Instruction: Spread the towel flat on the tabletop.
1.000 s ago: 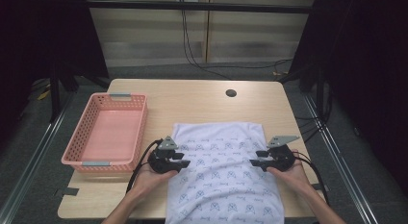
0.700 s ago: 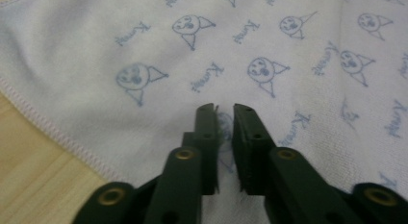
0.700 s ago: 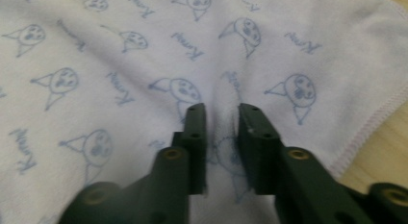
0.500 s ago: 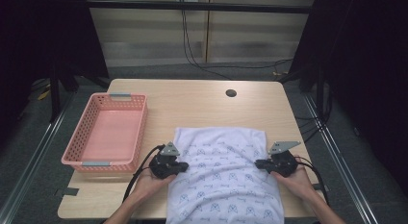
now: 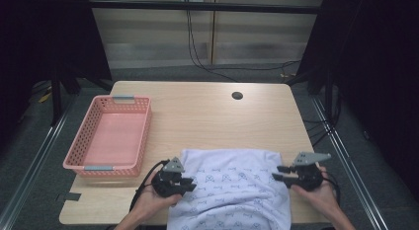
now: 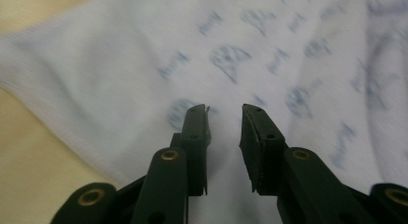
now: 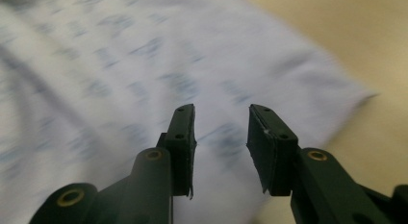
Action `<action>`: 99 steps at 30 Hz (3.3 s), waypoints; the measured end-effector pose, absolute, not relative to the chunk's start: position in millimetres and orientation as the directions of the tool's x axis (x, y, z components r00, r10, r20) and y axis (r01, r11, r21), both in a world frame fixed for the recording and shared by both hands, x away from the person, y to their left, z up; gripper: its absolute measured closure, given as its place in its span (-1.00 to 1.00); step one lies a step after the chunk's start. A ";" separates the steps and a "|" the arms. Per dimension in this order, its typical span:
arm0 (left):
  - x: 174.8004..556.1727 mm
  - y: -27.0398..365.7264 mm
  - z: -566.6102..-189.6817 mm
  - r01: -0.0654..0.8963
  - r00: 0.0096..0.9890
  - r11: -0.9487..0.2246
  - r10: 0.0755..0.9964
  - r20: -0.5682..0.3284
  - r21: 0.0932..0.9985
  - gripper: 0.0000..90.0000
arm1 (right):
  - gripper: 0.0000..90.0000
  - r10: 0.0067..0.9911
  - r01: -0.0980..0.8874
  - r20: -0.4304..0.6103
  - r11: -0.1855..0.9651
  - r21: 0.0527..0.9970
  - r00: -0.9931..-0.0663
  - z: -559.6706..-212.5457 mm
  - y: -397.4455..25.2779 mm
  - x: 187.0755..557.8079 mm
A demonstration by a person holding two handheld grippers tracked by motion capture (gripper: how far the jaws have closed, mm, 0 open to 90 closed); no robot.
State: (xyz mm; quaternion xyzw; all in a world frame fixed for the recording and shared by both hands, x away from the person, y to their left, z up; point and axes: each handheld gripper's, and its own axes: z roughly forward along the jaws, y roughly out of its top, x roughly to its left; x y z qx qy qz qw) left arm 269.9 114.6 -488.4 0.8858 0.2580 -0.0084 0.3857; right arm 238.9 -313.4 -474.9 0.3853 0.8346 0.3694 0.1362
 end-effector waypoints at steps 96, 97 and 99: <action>348.2 151.1 -354.3 0.343 0.808 -0.239 0.569 -0.156 0.908 0.93 | 0.94 0.688 0.373 0.108 0.248 0.894 -0.718 -342.2 -322.5 332.8; 340.0 151.3 -356.7 0.335 0.814 -0.244 0.562 -0.149 0.910 0.93 | 0.93 0.680 0.374 0.109 0.256 0.891 -0.725 -345.5 -322.4 324.7; 323.2 152.8 -366.3 0.352 0.818 -0.250 0.550 -0.167 0.902 0.93 | 0.93 0.660 0.376 0.112 0.273 0.886 -0.743 -353.0 -323.0 305.1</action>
